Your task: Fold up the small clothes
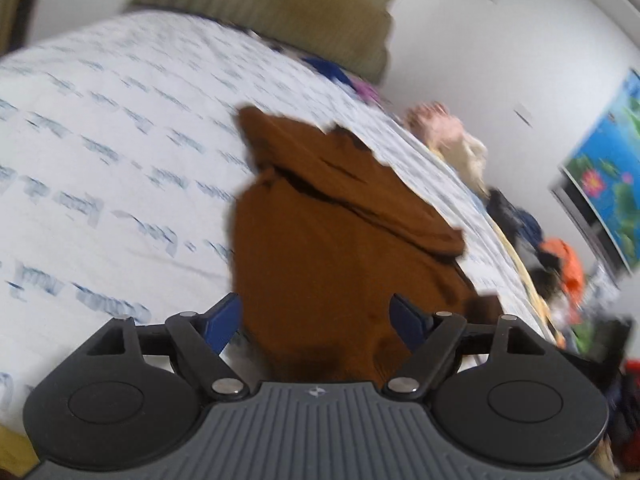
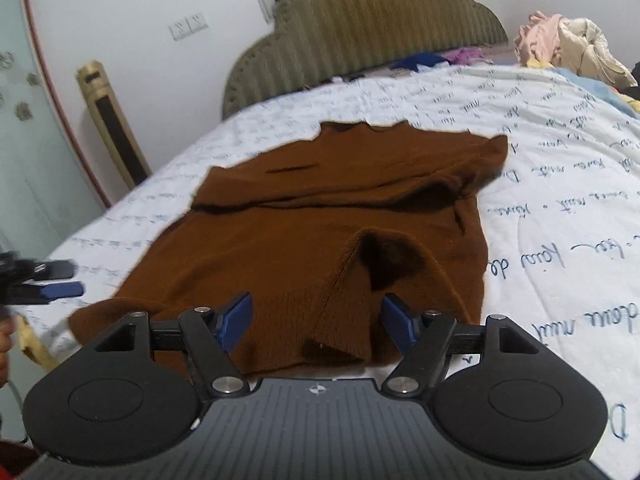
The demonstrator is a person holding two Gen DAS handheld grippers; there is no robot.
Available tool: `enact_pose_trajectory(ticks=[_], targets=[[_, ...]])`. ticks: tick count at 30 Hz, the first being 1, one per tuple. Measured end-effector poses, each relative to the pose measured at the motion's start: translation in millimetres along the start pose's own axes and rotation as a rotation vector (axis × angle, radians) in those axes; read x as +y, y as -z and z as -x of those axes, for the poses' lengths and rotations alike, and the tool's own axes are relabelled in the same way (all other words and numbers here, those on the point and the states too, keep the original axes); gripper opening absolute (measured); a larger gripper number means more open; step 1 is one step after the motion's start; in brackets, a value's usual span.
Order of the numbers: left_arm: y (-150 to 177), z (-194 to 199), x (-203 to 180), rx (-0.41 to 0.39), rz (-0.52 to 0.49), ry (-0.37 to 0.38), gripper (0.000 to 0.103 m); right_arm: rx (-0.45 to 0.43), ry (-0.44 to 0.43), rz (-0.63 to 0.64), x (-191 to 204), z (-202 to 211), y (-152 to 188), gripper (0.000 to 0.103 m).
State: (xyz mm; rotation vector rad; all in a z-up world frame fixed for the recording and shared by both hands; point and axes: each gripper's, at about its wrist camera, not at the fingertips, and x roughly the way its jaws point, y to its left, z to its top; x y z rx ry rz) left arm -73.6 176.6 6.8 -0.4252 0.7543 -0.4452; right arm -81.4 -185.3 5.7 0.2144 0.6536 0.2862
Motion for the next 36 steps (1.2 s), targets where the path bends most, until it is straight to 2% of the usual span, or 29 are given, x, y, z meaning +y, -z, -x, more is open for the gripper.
enact_pose_trajectory(ticks=[2, 4, 5, 6, 7, 10, 16, 19, 21, 27, 30, 33, 34, 36], targets=[[7.5, -9.2, -3.7, 0.045, -0.019, 0.048, 0.081, 0.027, 0.007, -0.009, -1.6, -10.2, 1.2, 0.050], [16.0, -17.9, -8.5, 0.093, -0.045, 0.074, 0.078, 0.044, 0.023, -0.026, -3.8, -16.0, 4.6, 0.017], [20.5, -21.0, -12.5, 0.106, -0.065, 0.065, 0.050, 0.041, 0.035, -0.028, -5.1, -15.3, 6.0, 0.015], [23.5, -24.1, -17.5, 0.123, -0.100, 0.045, 0.028, 0.030, 0.041, -0.036, -7.3, -12.7, 6.6, 0.015], [23.7, -26.2, -21.5, 0.137, -0.117, 0.030, 0.013, 0.017, 0.033, -0.053, -10.2, -8.6, 6.5, 0.014], [14.0, -18.1, -33.2, 0.090, -0.126, 0.025, 0.012, -0.036, -0.018, -0.119, -20.5, 11.9, -0.2, 0.013], [-25.6, 5.6, -84.1, -0.086, -0.260, -0.015, 0.011, -0.199, -0.185, -0.189, -23.4, 71.3, -26.4, 0.013], [-44.2, -6.3, -106.2, -0.102, -0.327, -0.134, 0.011, -0.238, -0.192, -0.176, -22.4, 83.8, -36.0, 0.013], [-51.1, -18.0, -119.3, -0.098, -0.376, -0.205, 0.005, -0.238, -0.174, -0.178, -23.6, 82.1, -40.7, 0.013], [-65.1, -45.0, -135.8, -0.084, -0.439, -0.252, 0.004, -0.226, -0.162, -0.181, -22.9, 69.6, -49.9, 0.013], [-67.5, -52.0, -134.9, -0.072, -0.439, -0.249, 0.004, -0.230, -0.147, -0.168, -20.5, 65.0, -51.6, 0.013], [-66.9, -42.3, -124.2, -0.044, -0.382, -0.149, 0.005, -0.234, -0.138, -0.170, -21.8, 63.6, -52.2, 0.013], [-64.4, -36.5, -119.1, -0.032, -0.362, -0.117, 0.008, -0.234, -0.133, -0.171, -22.1, 64.2, -51.4, 0.013], [-54.8, -25.3, -104.1, -0.008, -0.312, -0.078, 0.023, -0.228, -0.127, -0.176, -24.8, 63.7, -50.0, 0.013]])
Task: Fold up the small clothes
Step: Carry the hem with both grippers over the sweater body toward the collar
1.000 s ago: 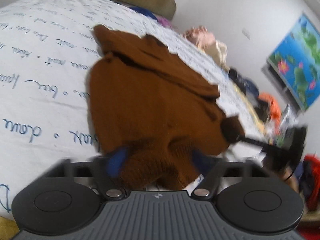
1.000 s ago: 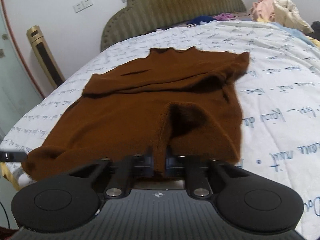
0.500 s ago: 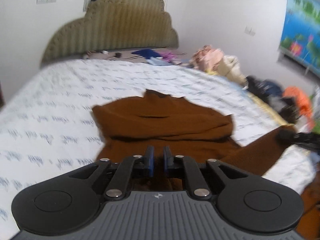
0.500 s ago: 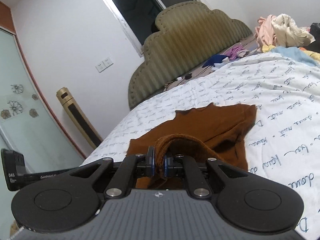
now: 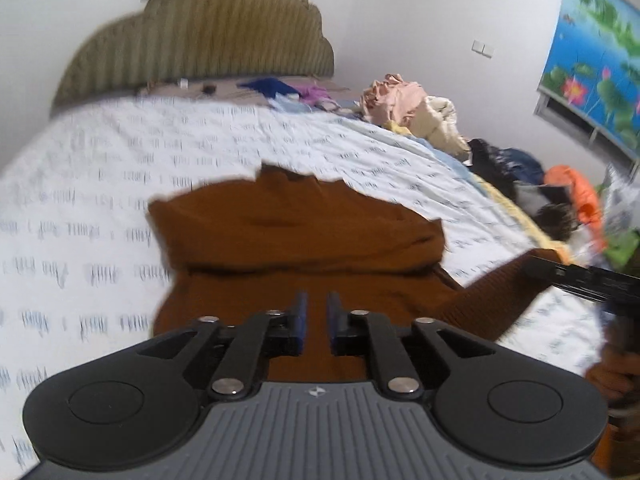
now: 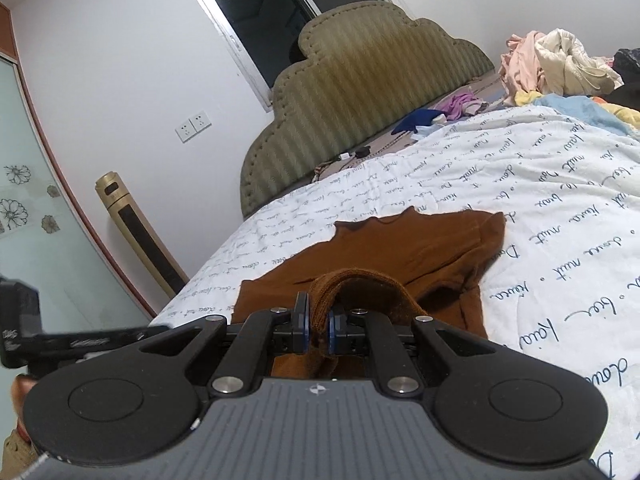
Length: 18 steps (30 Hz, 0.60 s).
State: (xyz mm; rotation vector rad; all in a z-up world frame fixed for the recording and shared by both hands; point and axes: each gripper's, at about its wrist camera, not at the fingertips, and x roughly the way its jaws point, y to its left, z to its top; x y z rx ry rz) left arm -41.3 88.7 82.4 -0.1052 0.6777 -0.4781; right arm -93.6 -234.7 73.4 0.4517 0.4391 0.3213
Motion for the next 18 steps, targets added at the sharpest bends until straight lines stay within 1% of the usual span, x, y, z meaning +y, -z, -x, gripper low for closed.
enact_pose_trajectory(ticks=[1, 2, 3, 4, 5, 8, 10, 11, 13, 14, 15, 16, 17, 18], targets=[[8.8, 4.4, 6.3, 0.009, 0.022, 0.004, 0.053, 0.004, 0.003, -0.003, -1.8, -0.1, 0.9, 0.013], [17.5, 8.6, 11.5, 0.011, 0.039, 0.000, 0.087, 0.010, 0.006, -0.006, -3.4, -0.5, 1.8, 0.013], [28.9, 15.8, 18.5, -0.015, 0.061, -0.005, 0.095, 0.015, 0.008, -0.008, -4.2, -1.3, 2.9, 0.013], [39.4, 23.1, 24.2, -0.043, 0.082, -0.009, 0.097, 0.019, 0.010, -0.009, -4.7, -2.1, 3.9, 0.013], [48.3, 28.4, 30.2, -0.049, 0.102, -0.006, 0.097, 0.022, 0.012, -0.008, -4.5, -3.0, 5.0, 0.013], [71.6, 35.3, 48.4, -0.021, 0.183, 0.081, 0.097, 0.031, 0.008, -0.005, -2.7, -6.2, 7.4, 0.013], [82.2, 25.6, 54.4, 0.017, 0.237, 0.138, 0.097, 0.037, 0.007, -0.002, -2.0, -8.7, 8.6, 0.013], [84.8, 16.8, 54.5, 0.044, 0.248, 0.148, 0.096, 0.039, 0.005, -0.003, -1.6, -10.1, 9.2, 0.014], [88.9, -6.6, 52.6, 0.085, 0.258, 0.139, 0.096, 0.041, 0.002, -0.007, -0.6, -11.8, 10.3, 0.013], [90.9, -18.4, 51.4, 0.101, 0.259, 0.124, 0.089, 0.041, 0.001, -0.007, -0.1, -11.8, 10.8, 0.014], [92.4, -30.9, 48.6, 0.122, 0.262, 0.103, 0.074, 0.040, 0.001, -0.008, -0.1, -10.9, 10.6, 0.014], [92.8, -40.2, 46.6, 0.156, 0.261, 0.091, 0.025, 0.039, 0.003, -0.007, 0.0, -10.4, 10.5, 0.013], [91.4, -48.9, 44.2, 0.202, 0.258, 0.089, 0.006, 0.036, 0.006, -0.006, 0.5, -9.7, 10.2, 0.014], [90.5, -52.7, 42.0, 0.225, 0.268, 0.079, 0.006, 0.031, 0.011, -0.004, 0.4, -7.6, 9.4, 0.014]])
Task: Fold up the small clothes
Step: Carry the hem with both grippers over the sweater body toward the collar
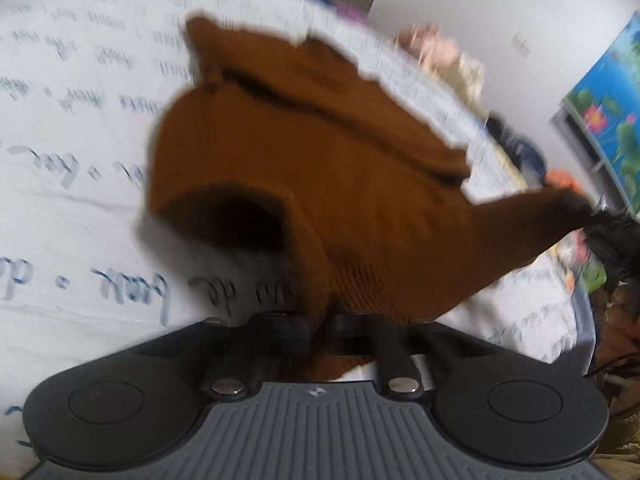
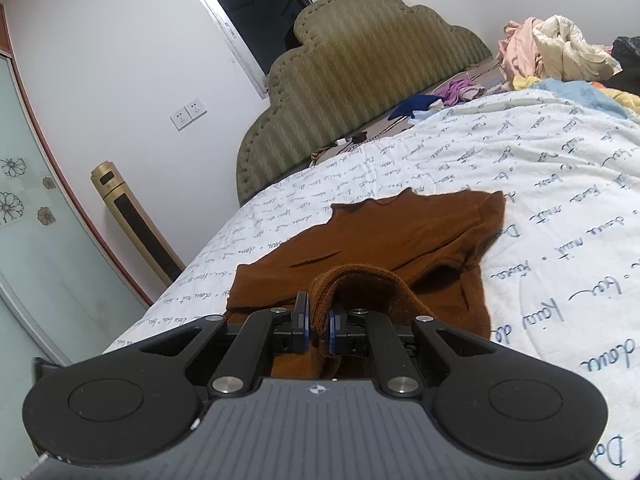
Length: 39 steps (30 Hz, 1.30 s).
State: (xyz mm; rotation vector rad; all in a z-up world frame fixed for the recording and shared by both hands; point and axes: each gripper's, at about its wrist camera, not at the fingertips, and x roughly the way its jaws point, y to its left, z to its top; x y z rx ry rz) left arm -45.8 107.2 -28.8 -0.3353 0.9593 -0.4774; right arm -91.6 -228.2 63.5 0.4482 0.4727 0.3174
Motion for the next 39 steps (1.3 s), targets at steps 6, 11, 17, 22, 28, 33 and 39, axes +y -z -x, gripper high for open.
enact_pose_trajectory(ticks=[6, 11, 17, 22, 28, 33, 39], targets=[[-23.1, 47.4, -52.0, -0.181, -0.187, -0.141, 0.006, -0.045, 0.021, 0.008, -1.4, 12.2, -3.9, 0.013], [-58.1, 62.5, -78.9, -0.260, -0.255, -0.210, 0.006, -0.066, 0.052, 0.034, 1.9, 6.6, -6.1, 0.013], [-82.1, 47.7, -93.4, -0.254, -0.278, -0.263, 0.006, -0.091, 0.125, 0.131, 14.7, 0.6, -9.8, 0.013], [-87.0, 39.0, -105.1, -0.254, -0.309, -0.292, 0.006, -0.097, 0.141, 0.147, 15.0, -4.3, -13.6, 0.013], [-98.8, 33.3, -105.8, -0.251, -0.302, -0.315, 0.006, -0.097, 0.159, 0.138, 9.5, -12.7, -17.1, 0.013], [-107.5, 26.7, -103.3, -0.247, -0.295, -0.337, 0.006, -0.104, 0.175, 0.135, 4.2, -20.2, -23.2, 0.013], [-120.3, 18.4, -99.9, -0.249, -0.281, -0.355, 0.006, -0.110, 0.191, 0.142, -0.7, -30.8, -32.9, 0.013]])
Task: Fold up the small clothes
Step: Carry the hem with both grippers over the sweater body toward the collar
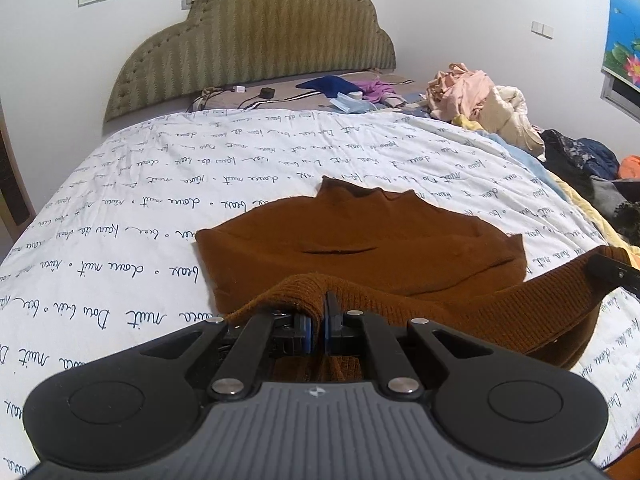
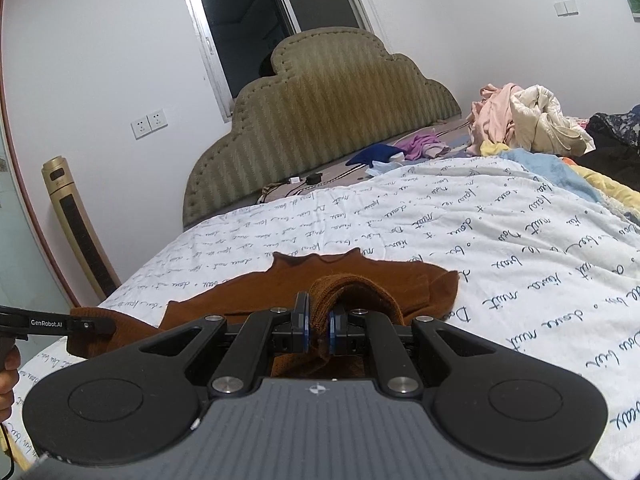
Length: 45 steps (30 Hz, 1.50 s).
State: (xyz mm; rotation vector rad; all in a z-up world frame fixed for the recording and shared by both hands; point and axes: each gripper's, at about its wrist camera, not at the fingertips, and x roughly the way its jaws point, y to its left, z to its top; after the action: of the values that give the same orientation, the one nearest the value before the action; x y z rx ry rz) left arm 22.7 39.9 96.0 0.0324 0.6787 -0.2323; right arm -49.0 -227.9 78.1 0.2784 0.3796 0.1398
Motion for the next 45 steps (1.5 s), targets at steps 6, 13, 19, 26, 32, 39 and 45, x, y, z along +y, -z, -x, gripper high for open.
enact_pose_trajectory(ticks=[6, 13, 19, 26, 32, 39, 45], targets=[[-12.5, -13.0, 2.2, 0.002, 0.014, -0.015, 0.006, -0.003, 0.013, 0.011, -1.1, -13.2, -7.0, 0.013], [-24.8, -26.7, 5.0, 0.005, 0.022, -0.029, 0.006, -0.007, 0.016, -0.003, -6.7, -31.3, -16.5, 0.013], [-37.3, -45.4, 6.2, 0.019, 0.026, -0.044, 0.006, 0.000, 0.017, -0.015, -10.4, -52.1, -23.2, 0.013], [-54.5, -73.5, 6.1, 0.035, 0.030, -0.065, 0.006, 0.009, 0.029, -0.043, -22.2, -82.1, -31.5, 0.013], [-67.3, -102.7, 7.0, 0.063, 0.027, -0.085, 0.006, 0.028, 0.040, -0.062, -33.0, -110.0, -37.2, 0.013], [-74.7, -142.1, 10.4, 0.116, 0.026, -0.108, 0.006, 0.074, 0.054, -0.094, -46.3, -146.4, -37.3, 0.013], [-78.2, -176.3, 12.5, 0.167, 0.025, -0.120, 0.006, 0.118, 0.073, -0.118, -58.2, -176.1, -31.9, 0.013]])
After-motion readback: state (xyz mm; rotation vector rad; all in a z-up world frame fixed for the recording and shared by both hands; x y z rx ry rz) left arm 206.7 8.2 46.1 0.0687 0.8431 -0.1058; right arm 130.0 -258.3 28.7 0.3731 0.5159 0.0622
